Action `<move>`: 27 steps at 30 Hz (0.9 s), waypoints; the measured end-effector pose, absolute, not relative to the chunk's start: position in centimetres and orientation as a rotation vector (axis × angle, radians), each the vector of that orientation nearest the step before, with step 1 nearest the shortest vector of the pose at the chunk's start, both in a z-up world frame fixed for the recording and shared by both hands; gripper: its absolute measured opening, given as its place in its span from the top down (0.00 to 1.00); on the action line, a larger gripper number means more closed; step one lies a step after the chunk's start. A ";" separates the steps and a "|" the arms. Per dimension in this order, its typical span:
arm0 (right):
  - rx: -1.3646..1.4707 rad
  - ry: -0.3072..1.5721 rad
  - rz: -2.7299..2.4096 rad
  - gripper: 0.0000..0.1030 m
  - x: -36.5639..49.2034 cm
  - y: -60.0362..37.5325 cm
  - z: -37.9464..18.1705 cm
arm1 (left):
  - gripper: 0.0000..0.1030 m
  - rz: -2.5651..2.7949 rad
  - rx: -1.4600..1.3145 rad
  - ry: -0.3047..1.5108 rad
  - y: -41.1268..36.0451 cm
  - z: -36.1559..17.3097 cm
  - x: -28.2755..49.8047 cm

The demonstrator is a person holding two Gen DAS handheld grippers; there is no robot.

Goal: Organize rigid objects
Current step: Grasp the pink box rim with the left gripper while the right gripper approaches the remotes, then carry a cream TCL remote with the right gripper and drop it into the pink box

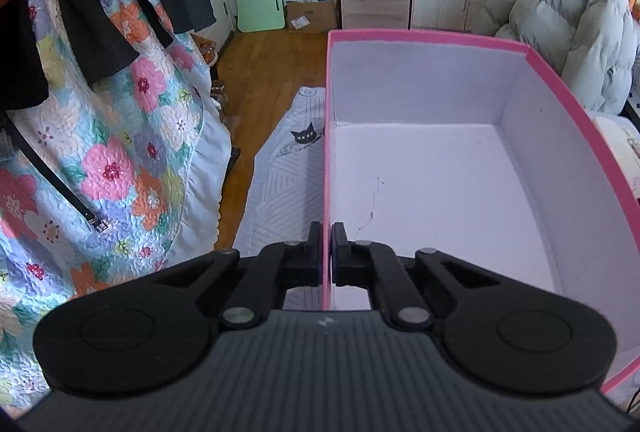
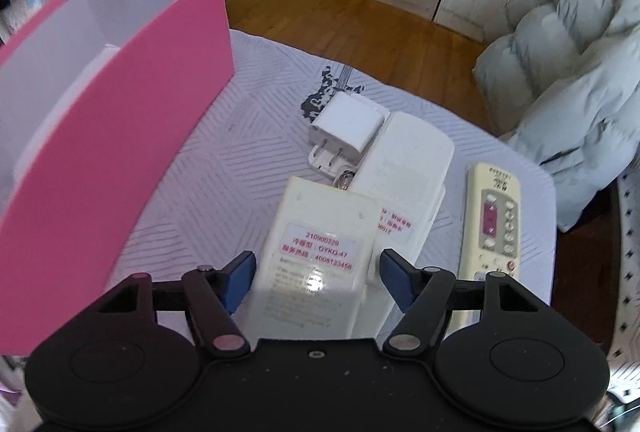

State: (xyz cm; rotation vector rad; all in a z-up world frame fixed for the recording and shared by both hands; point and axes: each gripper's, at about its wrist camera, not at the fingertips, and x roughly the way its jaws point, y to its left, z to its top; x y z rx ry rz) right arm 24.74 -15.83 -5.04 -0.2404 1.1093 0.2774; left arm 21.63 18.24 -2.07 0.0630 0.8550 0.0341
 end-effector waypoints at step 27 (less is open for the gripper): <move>-0.030 0.712 0.381 0.80 20.0 -18.0 3.3 | 0.97 0.053 -0.009 0.693 18.3 -1.6 19.7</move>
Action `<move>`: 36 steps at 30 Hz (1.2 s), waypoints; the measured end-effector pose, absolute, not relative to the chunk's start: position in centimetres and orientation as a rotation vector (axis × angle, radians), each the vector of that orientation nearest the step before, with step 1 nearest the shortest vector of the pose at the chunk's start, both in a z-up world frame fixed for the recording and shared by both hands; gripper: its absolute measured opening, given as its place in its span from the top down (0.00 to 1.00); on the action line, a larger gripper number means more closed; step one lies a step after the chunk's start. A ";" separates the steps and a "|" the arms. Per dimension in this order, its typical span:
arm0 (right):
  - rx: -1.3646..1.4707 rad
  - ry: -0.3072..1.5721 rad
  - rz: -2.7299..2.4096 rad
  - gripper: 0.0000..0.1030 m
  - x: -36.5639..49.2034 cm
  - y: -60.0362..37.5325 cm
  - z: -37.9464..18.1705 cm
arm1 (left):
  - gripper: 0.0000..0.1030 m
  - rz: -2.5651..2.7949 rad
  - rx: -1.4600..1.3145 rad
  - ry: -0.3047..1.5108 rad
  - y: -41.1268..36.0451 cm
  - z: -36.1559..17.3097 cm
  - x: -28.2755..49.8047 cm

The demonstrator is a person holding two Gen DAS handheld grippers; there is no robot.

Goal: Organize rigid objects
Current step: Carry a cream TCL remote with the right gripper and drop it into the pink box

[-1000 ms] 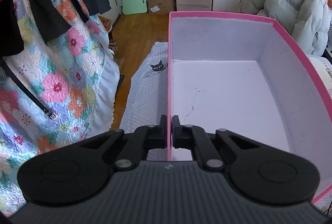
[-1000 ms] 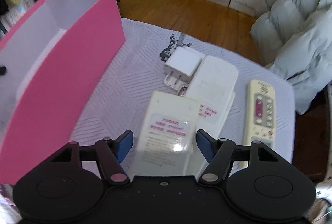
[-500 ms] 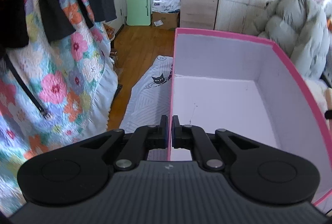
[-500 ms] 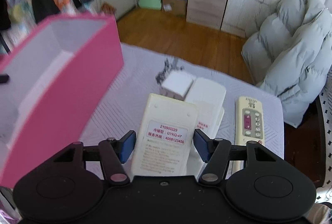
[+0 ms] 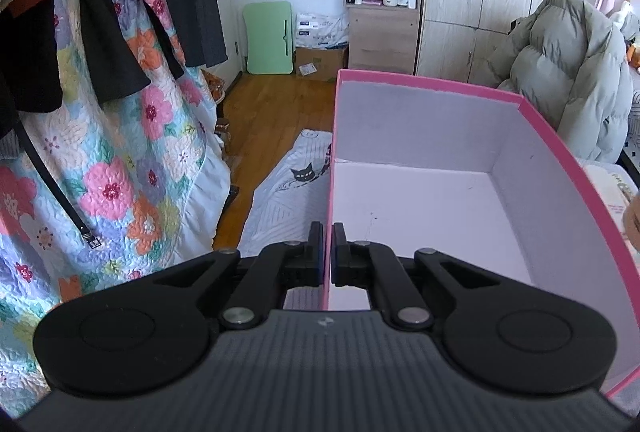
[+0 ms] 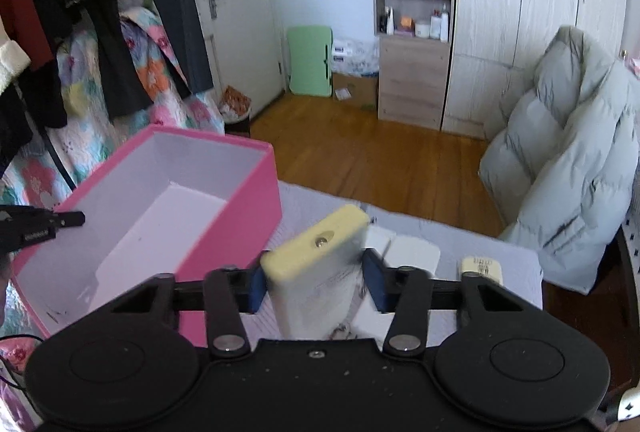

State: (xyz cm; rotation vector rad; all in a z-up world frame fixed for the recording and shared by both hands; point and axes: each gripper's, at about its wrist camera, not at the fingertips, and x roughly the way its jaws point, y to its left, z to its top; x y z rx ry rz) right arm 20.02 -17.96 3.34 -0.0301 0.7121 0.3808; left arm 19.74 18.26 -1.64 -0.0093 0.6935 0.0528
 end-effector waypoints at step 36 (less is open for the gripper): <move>0.171 1.250 1.017 0.81 36.3 2.8 -3.3 | 0.98 0.042 -0.022 0.658 17.0 -2.5 18.8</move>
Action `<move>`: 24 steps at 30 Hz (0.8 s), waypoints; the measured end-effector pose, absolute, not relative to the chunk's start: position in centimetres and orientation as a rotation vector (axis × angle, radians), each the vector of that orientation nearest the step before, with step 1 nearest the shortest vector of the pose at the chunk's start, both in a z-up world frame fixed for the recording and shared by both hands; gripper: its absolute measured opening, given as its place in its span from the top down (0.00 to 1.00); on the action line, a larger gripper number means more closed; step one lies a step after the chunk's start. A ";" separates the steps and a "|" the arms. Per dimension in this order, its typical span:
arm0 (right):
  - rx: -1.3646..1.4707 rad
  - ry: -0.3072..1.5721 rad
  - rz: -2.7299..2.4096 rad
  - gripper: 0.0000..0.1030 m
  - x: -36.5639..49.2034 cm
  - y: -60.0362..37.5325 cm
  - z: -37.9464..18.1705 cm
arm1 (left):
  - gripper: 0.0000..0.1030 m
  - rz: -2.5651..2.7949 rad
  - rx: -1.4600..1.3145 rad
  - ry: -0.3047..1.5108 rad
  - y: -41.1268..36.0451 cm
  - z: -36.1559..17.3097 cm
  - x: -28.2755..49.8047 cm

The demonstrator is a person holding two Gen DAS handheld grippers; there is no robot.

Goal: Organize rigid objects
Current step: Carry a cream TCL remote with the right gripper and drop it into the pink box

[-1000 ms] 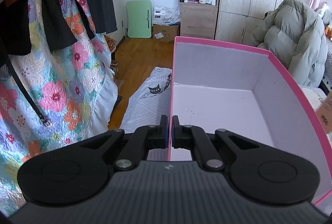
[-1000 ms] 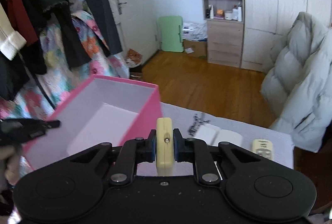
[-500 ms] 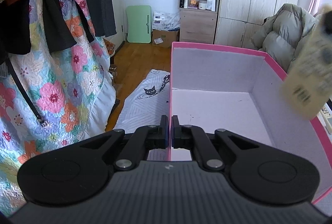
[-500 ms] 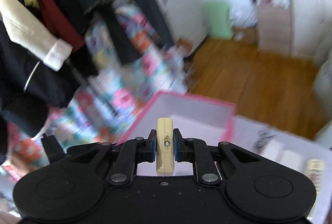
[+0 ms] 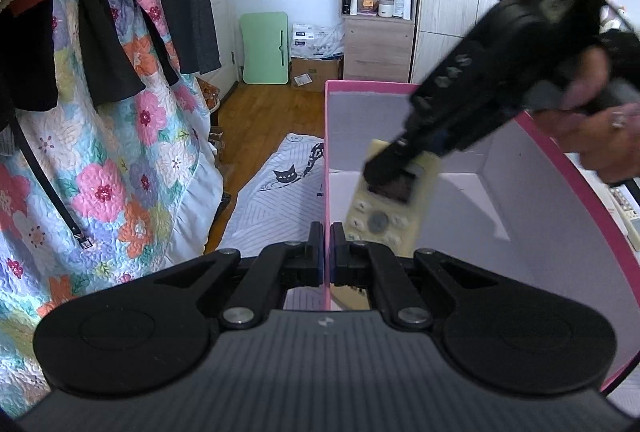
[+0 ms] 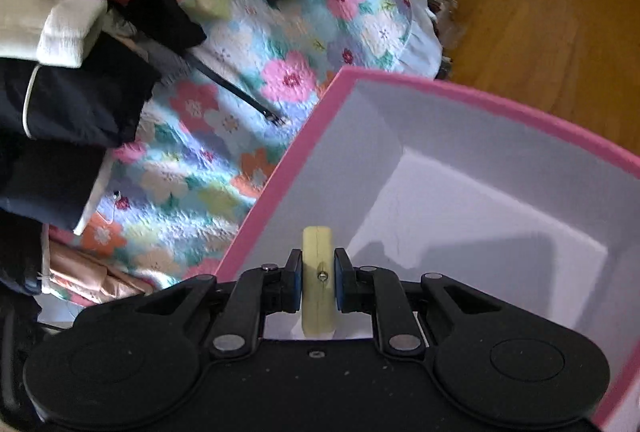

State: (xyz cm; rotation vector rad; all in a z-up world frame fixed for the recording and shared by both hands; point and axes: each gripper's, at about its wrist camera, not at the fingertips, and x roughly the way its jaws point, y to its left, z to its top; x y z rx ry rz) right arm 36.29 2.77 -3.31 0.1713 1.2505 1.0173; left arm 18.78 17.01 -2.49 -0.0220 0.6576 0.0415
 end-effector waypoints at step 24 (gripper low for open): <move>-0.209 0.996 0.767 0.47 30.7 -8.2 5.6 | 0.98 0.078 0.015 0.678 16.4 -1.5 20.0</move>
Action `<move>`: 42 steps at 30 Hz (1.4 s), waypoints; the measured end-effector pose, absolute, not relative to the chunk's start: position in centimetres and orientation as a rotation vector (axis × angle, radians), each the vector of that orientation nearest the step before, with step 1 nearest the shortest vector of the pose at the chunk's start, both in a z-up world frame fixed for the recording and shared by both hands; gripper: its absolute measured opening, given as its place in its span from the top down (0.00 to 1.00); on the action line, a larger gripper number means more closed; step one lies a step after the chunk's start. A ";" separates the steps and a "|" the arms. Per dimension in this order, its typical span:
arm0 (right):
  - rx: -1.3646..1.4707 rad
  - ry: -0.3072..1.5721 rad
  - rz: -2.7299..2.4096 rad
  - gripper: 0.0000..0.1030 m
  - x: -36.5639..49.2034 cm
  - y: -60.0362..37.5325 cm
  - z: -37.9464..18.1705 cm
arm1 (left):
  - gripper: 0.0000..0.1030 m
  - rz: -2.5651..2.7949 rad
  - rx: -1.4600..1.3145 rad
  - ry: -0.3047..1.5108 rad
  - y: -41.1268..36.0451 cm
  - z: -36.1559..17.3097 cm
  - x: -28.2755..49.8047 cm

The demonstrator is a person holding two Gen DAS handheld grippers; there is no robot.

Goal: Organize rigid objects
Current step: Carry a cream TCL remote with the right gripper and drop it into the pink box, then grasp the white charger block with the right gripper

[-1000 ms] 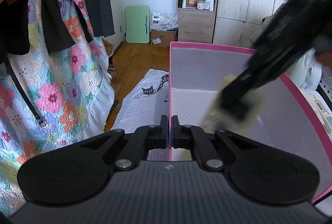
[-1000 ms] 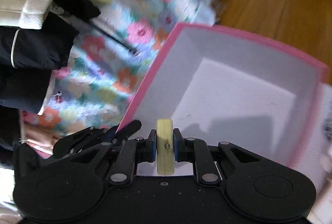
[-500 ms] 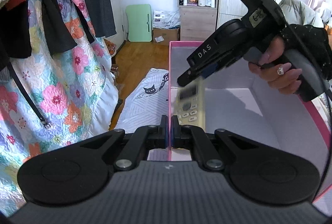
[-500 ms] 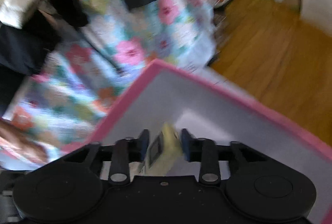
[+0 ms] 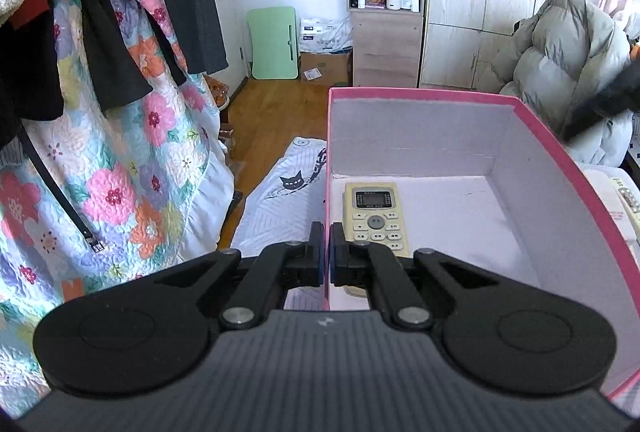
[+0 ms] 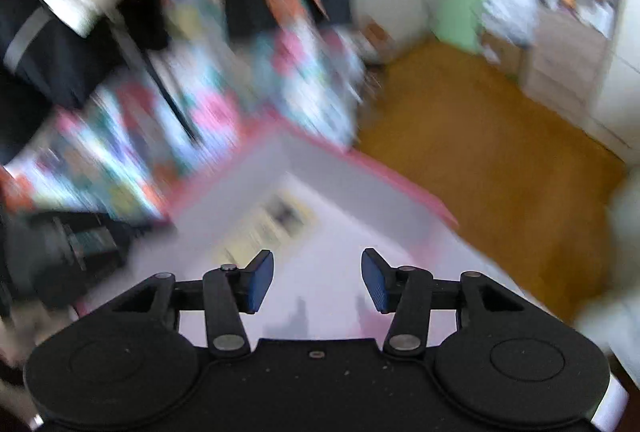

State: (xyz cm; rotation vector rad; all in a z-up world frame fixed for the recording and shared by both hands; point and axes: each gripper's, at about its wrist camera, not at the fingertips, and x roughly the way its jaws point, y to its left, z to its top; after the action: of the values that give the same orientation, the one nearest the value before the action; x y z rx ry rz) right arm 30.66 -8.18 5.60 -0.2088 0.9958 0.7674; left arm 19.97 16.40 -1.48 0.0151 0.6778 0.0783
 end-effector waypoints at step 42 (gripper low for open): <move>-0.031 1.206 0.150 0.35 36.0 -19.6 -7.1 | 0.98 0.083 0.010 0.655 16.3 -2.7 19.9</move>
State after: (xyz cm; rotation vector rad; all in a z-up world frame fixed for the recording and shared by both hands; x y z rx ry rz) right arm 35.98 -19.63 -7.12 -0.0308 1.2061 0.1499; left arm 19.88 16.34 -2.65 0.0100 0.6549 0.0829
